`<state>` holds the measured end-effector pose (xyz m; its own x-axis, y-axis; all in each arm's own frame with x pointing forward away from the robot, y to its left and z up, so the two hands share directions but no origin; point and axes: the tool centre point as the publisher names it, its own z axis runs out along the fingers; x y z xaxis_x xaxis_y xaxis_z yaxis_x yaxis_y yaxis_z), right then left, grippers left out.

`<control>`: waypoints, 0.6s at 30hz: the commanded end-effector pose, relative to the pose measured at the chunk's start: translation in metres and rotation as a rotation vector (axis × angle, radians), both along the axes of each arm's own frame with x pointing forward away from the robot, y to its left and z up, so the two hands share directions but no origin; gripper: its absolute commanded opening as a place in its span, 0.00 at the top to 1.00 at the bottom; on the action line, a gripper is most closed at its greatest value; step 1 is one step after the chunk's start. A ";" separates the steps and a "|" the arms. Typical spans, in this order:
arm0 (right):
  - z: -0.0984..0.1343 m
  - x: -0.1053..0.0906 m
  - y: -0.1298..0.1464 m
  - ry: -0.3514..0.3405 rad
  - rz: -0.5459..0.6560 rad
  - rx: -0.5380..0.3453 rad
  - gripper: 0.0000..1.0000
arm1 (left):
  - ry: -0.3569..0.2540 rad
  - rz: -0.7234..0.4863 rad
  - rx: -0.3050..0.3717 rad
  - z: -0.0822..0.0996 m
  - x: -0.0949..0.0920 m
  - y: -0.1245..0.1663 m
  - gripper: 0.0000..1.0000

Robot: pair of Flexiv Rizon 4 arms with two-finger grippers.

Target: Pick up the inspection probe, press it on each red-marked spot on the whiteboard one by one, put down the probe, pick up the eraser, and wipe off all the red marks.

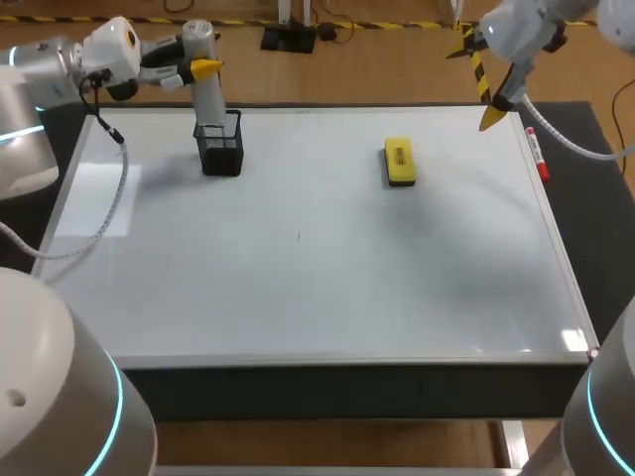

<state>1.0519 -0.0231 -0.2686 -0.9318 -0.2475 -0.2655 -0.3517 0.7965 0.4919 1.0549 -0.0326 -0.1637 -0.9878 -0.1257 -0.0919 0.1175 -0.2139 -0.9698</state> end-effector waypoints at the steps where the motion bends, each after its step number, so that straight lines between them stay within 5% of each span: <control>1: 0.001 0.000 0.000 0.001 0.002 -0.004 0.00 | -0.026 -0.136 0.003 -0.009 0.007 0.000 1.00; 18: 0.001 0.000 0.000 0.001 0.002 -0.004 0.00 | -0.038 -0.155 -0.012 -0.026 0.013 -0.006 1.00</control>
<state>1.0520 -0.0230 -0.2687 -0.9318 -0.2474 -0.2657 -0.3517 0.7965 0.4918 1.0636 -0.0388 -0.1864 -0.9927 -0.0263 -0.1179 0.1208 -0.2379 -0.9637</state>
